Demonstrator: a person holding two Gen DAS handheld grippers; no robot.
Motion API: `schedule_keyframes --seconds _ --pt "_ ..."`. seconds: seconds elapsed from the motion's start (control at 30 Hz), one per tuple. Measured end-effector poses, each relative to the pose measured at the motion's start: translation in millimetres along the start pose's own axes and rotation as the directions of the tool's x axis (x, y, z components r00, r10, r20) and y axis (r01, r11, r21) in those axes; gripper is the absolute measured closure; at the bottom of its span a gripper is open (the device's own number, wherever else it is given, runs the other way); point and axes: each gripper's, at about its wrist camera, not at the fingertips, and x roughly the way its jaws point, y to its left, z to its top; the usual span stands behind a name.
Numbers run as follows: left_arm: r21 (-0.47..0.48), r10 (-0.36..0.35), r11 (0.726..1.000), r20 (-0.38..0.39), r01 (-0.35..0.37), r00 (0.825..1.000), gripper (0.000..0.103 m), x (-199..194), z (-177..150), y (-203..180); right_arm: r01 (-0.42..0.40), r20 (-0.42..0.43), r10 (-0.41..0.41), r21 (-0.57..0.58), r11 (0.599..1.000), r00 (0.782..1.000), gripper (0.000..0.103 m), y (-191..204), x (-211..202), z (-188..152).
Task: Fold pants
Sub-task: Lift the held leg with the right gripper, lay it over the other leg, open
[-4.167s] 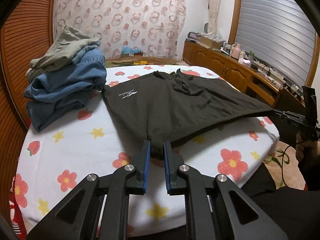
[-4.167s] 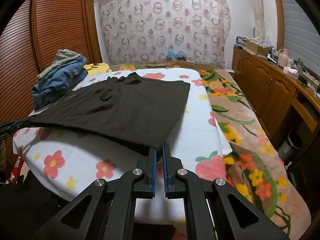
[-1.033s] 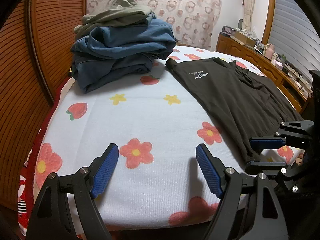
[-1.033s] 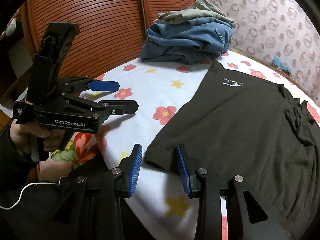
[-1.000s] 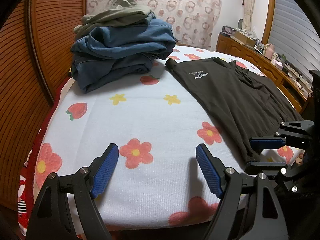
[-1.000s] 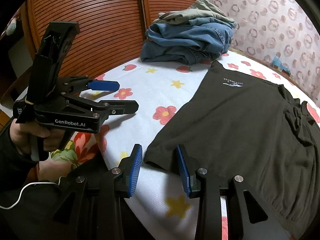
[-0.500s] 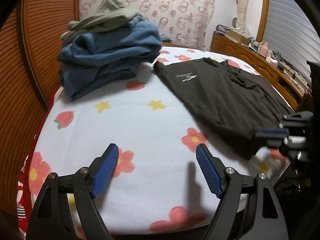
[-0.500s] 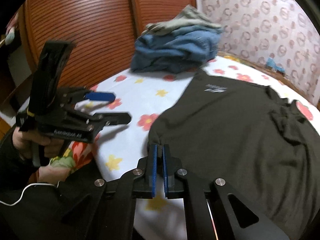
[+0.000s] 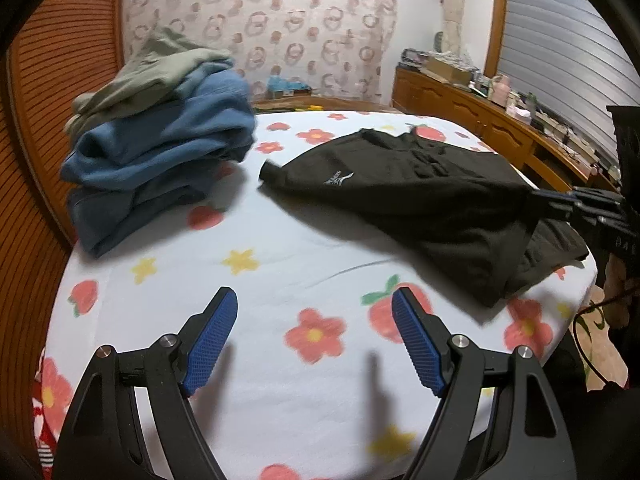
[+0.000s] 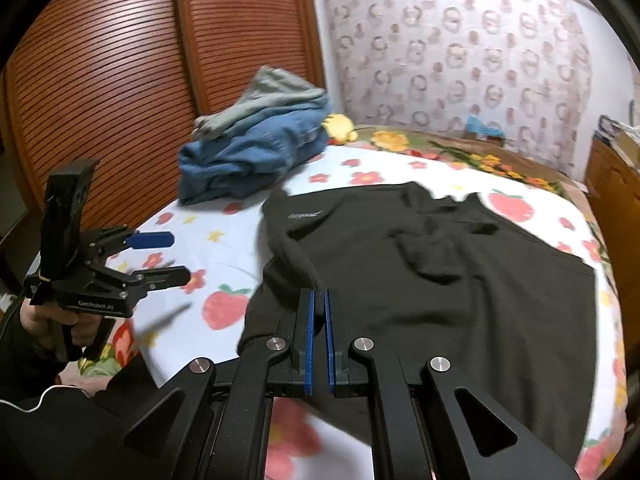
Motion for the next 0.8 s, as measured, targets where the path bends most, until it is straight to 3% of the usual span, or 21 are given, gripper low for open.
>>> schedule_keyframes --seconds 0.27,0.8 --pt "0.079 -0.073 0.994 0.007 0.073 0.997 0.023 12 22 -41 0.095 0.038 -0.098 0.068 0.993 0.994 0.098 -18 -27 -4" --pt "0.175 -0.211 0.962 -0.020 0.211 0.977 0.023 20 42 -104 0.214 0.049 -0.225 0.170 0.962 0.973 0.098 -11 -51 -20"
